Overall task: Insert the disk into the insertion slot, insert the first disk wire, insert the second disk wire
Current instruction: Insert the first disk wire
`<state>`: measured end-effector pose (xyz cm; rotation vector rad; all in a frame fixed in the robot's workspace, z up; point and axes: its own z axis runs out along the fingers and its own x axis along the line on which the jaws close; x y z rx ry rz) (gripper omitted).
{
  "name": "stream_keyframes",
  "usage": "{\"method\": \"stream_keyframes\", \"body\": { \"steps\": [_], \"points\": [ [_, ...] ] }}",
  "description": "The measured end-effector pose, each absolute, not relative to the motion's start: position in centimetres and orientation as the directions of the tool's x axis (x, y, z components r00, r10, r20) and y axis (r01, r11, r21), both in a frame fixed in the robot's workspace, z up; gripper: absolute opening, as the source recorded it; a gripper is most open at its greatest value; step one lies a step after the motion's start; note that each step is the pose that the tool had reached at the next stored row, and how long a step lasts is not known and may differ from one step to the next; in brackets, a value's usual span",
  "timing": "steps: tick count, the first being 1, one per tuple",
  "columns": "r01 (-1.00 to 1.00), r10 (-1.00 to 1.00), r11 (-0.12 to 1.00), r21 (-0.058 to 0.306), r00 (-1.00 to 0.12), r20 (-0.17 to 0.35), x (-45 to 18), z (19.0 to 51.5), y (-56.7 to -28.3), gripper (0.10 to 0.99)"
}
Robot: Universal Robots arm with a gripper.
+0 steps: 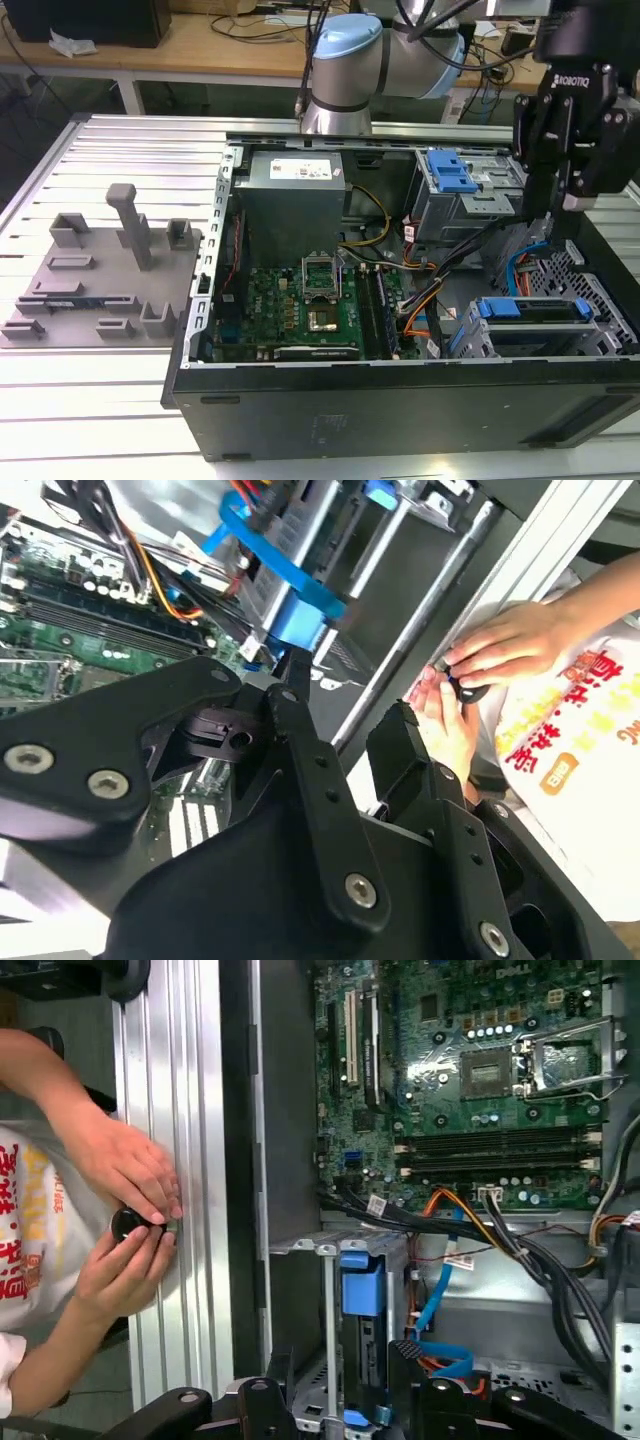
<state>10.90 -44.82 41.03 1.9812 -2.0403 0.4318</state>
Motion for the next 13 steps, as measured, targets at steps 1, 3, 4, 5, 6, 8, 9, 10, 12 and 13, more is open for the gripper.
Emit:
{"method": "stream_keyframes", "body": {
  "steps": [1, 3, 4, 5, 6, 8, 9, 10, 12, 13],
  "points": [
    [-0.999, -0.92, 0.024, -0.029, -0.033, 0.39, 11.0, 41.0, -44.6, 0.502],
    [-0.999, -0.919, 0.024, -0.028, -0.033, 0.393, 11.6, 40.8, -44.2, 0.502],
    [-0.999, -0.919, 0.024, -0.028, -0.034, 0.394, 11.9, 40.7, -44.1, 0.502],
    [-0.999, -0.918, 0.025, -0.028, -0.034, 0.395, 12.5, 40.7, -44.0, 0.502],
    [-0.999, -0.918, 0.027, -0.028, -0.036, 0.395, 13.3, 40.6, -44.0, 0.502],
    [-0.999, -0.918, 0.028, -0.028, -0.037, 0.395, 14.4, 40.5, -43.9, 0.502],
    [-0.999, -0.918, 0.029, -0.028, -0.037, 0.395, 15.1, 40.4, -43.8, 0.502],
    [-0.999, -0.918, 0.029, -0.028, -0.038, 0.395, 15.5, 40.4, -43.8, 0.502],
    [-0.999, -0.918, 0.033, -0.028, -0.041, 0.395, 16.6, 40.1, -43.7, 0.502],
    [-0.999, -0.917, 0.039, -0.028, -0.047, 0.396, 16.7, 39.9, -43.7, 0.502]
  ]
}}
